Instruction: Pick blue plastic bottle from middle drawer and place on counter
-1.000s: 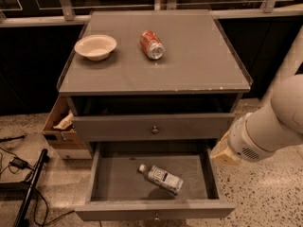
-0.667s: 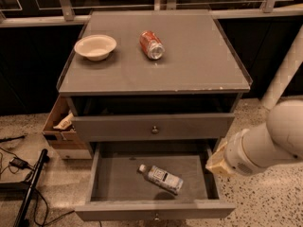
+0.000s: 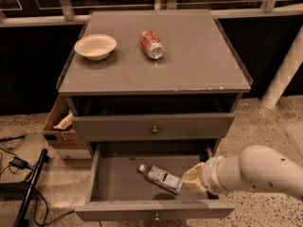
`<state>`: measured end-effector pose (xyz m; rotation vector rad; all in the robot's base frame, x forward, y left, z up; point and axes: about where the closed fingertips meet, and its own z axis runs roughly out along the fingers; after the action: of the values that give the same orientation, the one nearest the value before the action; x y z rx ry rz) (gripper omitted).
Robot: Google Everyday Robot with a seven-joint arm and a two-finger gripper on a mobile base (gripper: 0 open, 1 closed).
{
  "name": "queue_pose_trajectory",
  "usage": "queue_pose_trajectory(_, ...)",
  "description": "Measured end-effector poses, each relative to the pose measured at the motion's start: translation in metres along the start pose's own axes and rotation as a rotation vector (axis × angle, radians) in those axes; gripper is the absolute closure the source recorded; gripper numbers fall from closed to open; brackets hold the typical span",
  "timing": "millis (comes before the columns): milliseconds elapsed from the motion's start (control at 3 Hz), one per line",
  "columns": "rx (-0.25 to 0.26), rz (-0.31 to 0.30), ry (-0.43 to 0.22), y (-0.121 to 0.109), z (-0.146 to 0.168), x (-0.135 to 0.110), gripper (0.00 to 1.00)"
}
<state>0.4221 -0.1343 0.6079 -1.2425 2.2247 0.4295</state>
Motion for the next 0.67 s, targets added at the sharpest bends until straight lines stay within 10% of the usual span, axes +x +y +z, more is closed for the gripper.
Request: queue_pose_trajectory(667,0.041,0.016,-0.036,-0.0137,0.016,0.0031,1.0)
